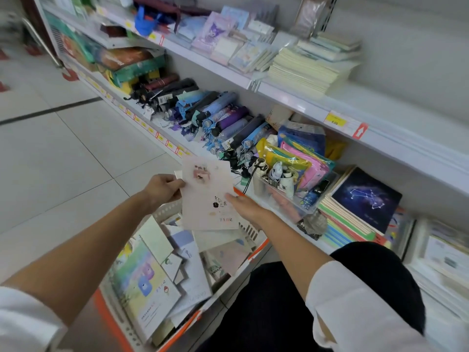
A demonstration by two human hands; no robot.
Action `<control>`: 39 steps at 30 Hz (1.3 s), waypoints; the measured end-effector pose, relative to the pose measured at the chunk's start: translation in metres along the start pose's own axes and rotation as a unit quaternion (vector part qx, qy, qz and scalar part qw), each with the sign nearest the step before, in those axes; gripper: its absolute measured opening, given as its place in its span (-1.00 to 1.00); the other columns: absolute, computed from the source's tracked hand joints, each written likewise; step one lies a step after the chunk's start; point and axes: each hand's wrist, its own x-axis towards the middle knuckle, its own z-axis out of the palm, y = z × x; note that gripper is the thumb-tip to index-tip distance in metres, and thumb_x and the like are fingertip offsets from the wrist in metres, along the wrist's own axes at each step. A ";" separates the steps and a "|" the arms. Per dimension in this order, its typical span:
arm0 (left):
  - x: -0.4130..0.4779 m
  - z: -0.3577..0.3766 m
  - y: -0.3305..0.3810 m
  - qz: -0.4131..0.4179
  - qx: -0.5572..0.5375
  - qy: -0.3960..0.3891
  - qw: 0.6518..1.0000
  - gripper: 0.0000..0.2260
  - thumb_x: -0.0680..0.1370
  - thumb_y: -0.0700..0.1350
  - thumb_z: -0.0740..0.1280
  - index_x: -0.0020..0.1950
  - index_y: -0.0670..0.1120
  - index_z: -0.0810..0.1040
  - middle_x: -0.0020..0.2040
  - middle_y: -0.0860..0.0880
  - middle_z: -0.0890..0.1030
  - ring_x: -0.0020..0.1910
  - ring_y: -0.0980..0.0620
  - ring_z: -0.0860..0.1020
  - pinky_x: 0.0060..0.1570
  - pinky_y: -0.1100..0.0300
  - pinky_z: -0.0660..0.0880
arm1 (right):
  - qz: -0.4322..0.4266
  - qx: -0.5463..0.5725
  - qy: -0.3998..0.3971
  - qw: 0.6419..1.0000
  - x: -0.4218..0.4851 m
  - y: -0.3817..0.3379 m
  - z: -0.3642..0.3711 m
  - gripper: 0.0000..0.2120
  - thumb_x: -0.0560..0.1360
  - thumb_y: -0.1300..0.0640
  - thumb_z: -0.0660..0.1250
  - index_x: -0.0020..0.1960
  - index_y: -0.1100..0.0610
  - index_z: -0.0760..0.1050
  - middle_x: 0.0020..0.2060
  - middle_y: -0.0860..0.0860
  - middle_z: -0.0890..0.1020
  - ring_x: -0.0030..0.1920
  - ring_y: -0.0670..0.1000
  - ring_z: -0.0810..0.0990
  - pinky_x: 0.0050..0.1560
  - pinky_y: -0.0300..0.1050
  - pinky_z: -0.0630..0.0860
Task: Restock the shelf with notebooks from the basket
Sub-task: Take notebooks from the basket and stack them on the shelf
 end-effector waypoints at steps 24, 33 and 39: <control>-0.045 0.261 0.221 0.189 -0.100 -0.191 0.958 -0.55 0.60 -0.16 0.23 0.49 -0.03 0.27 0.37 -0.09 0.47 0.21 -0.13 0.53 0.21 -0.14 0.48 | -0.160 0.250 0.332 0.895 -0.189 -0.003 -0.252 -0.57 0.49 0.48 0.23 0.31 0.20 0.46 0.13 0.10 0.60 -0.08 0.10 0.62 -0.26 -0.12 0.62; -0.095 0.424 0.306 0.198 -0.040 -0.303 0.931 -0.48 0.46 -0.40 0.38 0.40 -0.28 0.35 0.21 -0.20 0.58 0.04 -0.05 0.56 -0.05 0.16 0.52 | -0.161 0.302 0.514 0.787 -0.264 0.060 -0.389 -0.65 0.52 0.45 0.21 0.24 0.19 0.52 0.03 0.05 0.64 0.05 0.15 0.62 0.08 0.06 0.59; -0.092 0.514 0.337 0.193 -0.042 -0.382 0.903 -0.55 0.46 -0.45 0.36 0.33 -0.26 0.44 0.04 -0.13 0.62 -0.02 -0.03 0.60 -0.20 0.32 0.59 | -0.122 0.268 0.589 0.753 -0.274 0.103 -0.474 -0.69 0.47 0.47 0.21 -0.17 0.11 0.58 -0.11 0.13 0.67 -0.24 0.05 0.62 -0.23 -0.11 0.60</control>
